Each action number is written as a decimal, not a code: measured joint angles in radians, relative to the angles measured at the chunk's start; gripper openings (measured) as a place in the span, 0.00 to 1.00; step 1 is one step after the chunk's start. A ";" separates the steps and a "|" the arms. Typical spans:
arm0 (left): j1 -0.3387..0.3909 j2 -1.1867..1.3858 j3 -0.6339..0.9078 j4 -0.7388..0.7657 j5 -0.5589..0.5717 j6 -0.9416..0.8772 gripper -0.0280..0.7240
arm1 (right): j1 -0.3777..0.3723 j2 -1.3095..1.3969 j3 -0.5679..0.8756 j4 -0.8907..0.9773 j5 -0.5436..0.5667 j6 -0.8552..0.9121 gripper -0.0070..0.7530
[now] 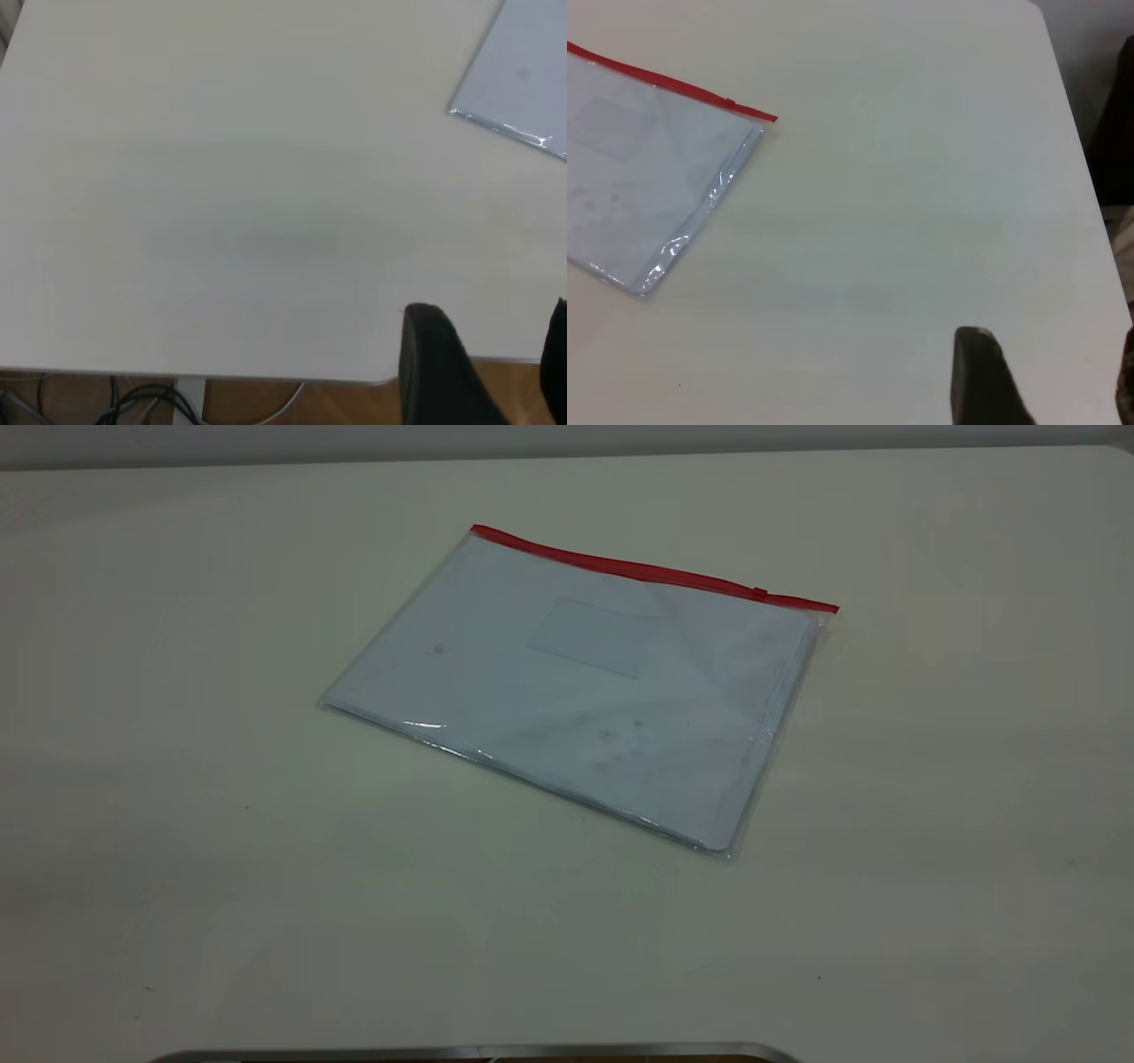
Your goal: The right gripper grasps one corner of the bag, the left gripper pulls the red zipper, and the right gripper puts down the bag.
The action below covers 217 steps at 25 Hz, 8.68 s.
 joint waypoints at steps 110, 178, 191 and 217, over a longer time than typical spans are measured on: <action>0.000 1.330 -0.362 -0.476 -0.712 0.635 0.69 | -0.039 2.655 -1.012 1.483 -0.290 -1.328 0.77; -0.286 2.501 -1.337 -1.064 -0.231 1.608 0.59 | 0.229 2.605 -1.359 1.073 0.016 -1.196 0.05; -0.312 2.505 -1.343 -1.110 -0.204 1.485 0.58 | 0.229 2.605 -1.359 1.072 0.017 -1.196 0.05; -0.337 2.552 -1.344 -1.108 -0.266 1.462 0.36 | 0.229 2.605 -1.359 1.073 0.017 -1.196 0.05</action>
